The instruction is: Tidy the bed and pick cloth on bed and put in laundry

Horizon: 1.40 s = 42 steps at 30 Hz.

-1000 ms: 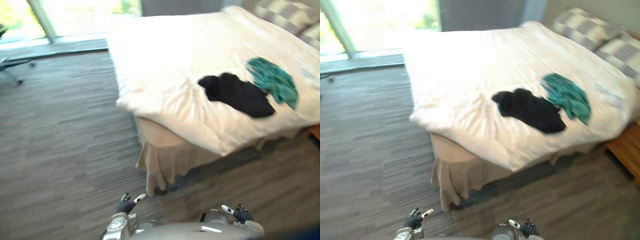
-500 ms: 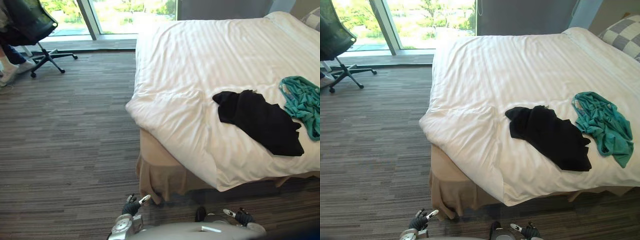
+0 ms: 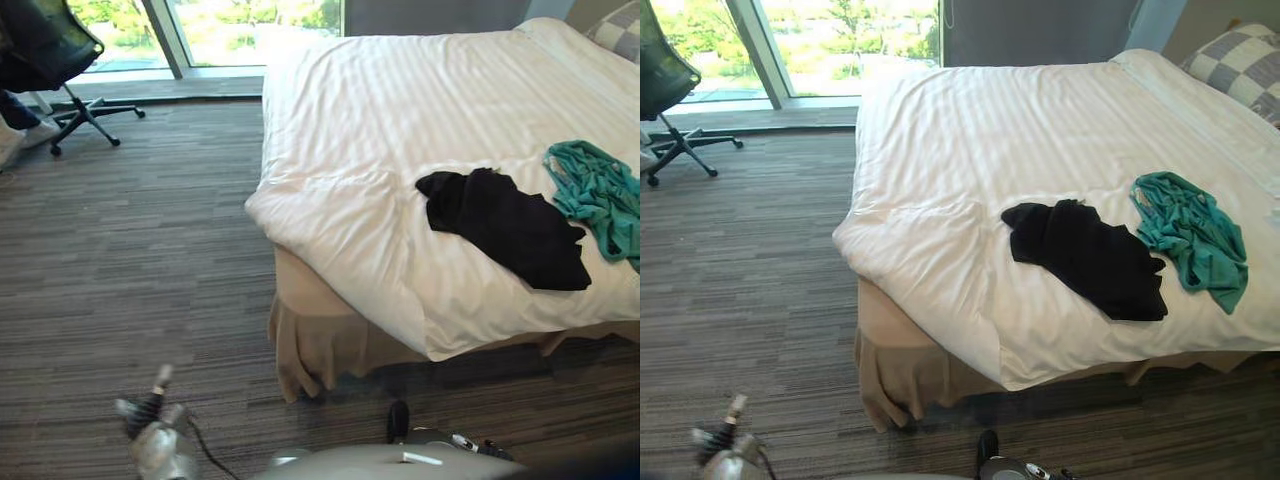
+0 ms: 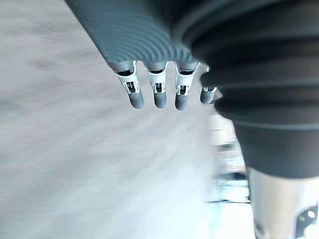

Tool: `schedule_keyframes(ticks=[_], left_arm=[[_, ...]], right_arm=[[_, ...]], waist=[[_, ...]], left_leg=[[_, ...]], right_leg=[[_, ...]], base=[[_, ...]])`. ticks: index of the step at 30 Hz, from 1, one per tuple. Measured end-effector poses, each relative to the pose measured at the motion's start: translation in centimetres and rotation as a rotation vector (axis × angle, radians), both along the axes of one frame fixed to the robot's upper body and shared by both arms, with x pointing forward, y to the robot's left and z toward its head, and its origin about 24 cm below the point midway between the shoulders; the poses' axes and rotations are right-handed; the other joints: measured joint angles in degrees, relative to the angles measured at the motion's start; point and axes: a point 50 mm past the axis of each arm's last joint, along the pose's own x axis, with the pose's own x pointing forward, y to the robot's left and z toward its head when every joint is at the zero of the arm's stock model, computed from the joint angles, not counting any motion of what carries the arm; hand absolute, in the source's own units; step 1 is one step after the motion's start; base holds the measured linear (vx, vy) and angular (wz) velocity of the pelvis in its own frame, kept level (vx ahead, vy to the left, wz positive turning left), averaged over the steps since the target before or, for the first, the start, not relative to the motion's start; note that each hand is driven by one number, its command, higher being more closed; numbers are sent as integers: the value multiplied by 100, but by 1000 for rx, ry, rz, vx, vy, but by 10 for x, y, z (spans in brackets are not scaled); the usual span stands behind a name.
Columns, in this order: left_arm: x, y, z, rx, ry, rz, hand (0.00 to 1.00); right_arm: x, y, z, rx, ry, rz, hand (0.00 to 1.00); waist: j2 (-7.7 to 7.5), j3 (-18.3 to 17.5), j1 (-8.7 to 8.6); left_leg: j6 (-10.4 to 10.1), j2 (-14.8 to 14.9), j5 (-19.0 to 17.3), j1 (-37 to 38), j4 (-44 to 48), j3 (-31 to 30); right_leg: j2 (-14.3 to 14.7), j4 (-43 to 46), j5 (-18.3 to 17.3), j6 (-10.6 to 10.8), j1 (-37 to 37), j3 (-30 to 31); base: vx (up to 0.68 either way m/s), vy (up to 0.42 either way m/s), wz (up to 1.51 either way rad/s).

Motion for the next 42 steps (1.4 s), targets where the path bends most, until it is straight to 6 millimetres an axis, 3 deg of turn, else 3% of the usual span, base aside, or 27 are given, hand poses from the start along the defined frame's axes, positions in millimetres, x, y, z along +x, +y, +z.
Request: schedule_keyframes(ticks=[1,4,7,8,9,10,14,20,23,27,31,33,35,37,40,42], left_arm=[[6,4,9,32,-32,-8,0],[41,20,61,228,-181,-74,0],[81,25,129,480,-302,-159,0],[96,19,158,592,-348,-209,0],[103,15,172,647,-372,-232,0],[123,-5,206,803,-422,-316,0],[149,-45,237,1034,-417,-461,0],[184,-83,244,1181,-272,-664,0],[203,-94,233,1165,-143,-777,0],[219,-100,208,1131,60,-896,0],[225,-103,198,1103,129,-915,0],[227,-104,190,1099,179,-903,0],[233,-110,191,1113,201,-891,0],[243,-120,205,1130,164,-849,0],[255,-142,229,1174,96,-813,0],[257,-151,233,1179,78,-805,0]], right_arm=[[-2,-1,0,0,1,-8,0],[-7,-4,1,-6,-2,-40,0],[-7,-5,1,-10,-15,-65,0],[-6,-6,2,-15,-20,-73,0],[-7,-7,2,-16,-20,-82,0],[-8,-8,2,-20,-19,-105,0],[-11,-6,1,-9,-7,-129,0],[-25,1,-2,14,39,-147,0],[-32,2,-2,21,68,-151,0],[-24,-1,0,10,41,-138,0],[-19,-3,1,6,45,-129,0],[-17,-9,2,-10,48,-108,0],[-8,-17,6,-39,26,-96,0],[7,-21,9,-48,-9,-87,0],[48,-24,18,-59,-129,-73,0],[72,-25,27,-72,-219,-61,0]], waist=[[25,-20,3],[181,-29,-3],[190,-23,-7],[188,-26,-16],[192,-29,-18],[211,-42,-33],[235,-80,-82],[143,-139,-272],[150,-134,-400],[298,-54,-620],[378,95,-745],[502,221,-841],[710,350,-963],[798,425,-963],[717,790,-1019],[649,947,-1102]], left_leg=[[-12,15,2,-27,-2,-1],[-38,92,90,-47,-10,-14],[-60,26,295,-51,-6,10],[-42,-27,362,-42,-6,14],[-31,-50,382,-36,-5,16],[5,-117,408,-6,3,24],[5,-221,408,164,20,204],[49,-341,382,146,85,358],[83,-351,361,142,73,503],[203,-335,162,-2,-28,678],[220,-396,87,-250,-80,828],[216,-404,83,-300,-104,907],[178,-430,67,-564,-105,969],[211,-479,201,-889,-97,1082],[124,-619,585,-1197,-103,1386],[109,-668,737,-1321,-91,1610]], right_leg=[[5,1,-7,-6,-30,1],[59,6,-18,-46,-51,0],[21,34,-7,-65,-31,14],[-8,35,-6,-67,-14,22],[-27,35,-6,-67,-6,29],[-83,36,-5,-68,25,53],[-132,35,48,-99,82,254],[-198,32,113,-53,-40,507],[-180,26,153,-33,-116,654],[-90,2,258,-25,-447,810],[-112,6,400,-7,-810,962],[-122,7,404,27,-893,999],[-144,36,409,49,-1188,1035],[-203,40,508,36,-1556,1178],[-292,468,497,-50,-2137,1395],[-320,663,427,-119,-2381,1464]], base=[[78,9,1],[119,23,6],[82,17,1],[68,15,0],[60,35,-2],[39,47,-5],[11,62,-24],[-47,18,-23],[-109,-24,-17],[-130,-27,-28],[-121,-26,-24],[-71,-42,-18],[-18,-34,-12],[41,-32,-15],[37,-39,-17],[31,-42,-16]])
